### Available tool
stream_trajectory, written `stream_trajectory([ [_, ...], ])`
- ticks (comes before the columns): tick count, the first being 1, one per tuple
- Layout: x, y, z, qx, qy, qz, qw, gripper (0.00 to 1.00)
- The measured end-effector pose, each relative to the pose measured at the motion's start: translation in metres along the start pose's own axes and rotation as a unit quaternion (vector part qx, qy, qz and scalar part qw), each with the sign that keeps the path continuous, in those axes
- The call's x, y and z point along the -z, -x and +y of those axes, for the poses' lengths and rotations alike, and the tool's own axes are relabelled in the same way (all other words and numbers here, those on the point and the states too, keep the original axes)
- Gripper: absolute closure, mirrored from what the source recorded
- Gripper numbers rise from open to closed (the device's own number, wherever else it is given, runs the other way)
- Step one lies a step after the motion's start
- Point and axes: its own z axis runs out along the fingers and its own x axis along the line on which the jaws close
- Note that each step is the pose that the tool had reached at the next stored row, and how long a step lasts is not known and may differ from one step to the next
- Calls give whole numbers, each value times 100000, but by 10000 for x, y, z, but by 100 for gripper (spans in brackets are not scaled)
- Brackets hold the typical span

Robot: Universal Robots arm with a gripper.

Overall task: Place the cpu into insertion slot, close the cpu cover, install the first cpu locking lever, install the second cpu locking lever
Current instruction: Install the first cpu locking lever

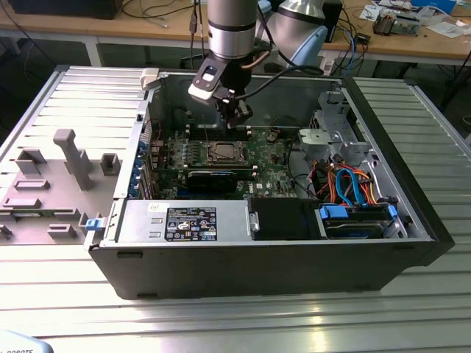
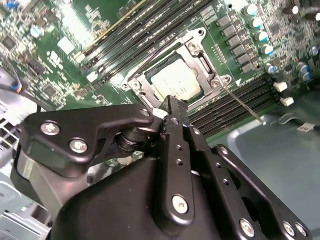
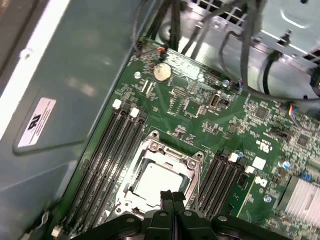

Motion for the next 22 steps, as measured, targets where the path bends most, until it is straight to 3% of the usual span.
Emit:
stream_trajectory([
  [3, -1, 0, 0, 3590, 123, 80, 99935, 89],
  [6, -1, 0, -1, 7392, 264, 168, 99726, 89],
  [8, -2, 0, -2, 10137, 362, 231, 99484, 89],
  [10, -2, -1, -2, 11027, 394, 253, 99389, 89],
  [18, -2, -1, -3, 11231, 401, 256, 99366, 89],
  [22, -2, -1, -4, 13608, 486, 311, 99068, 89],
])
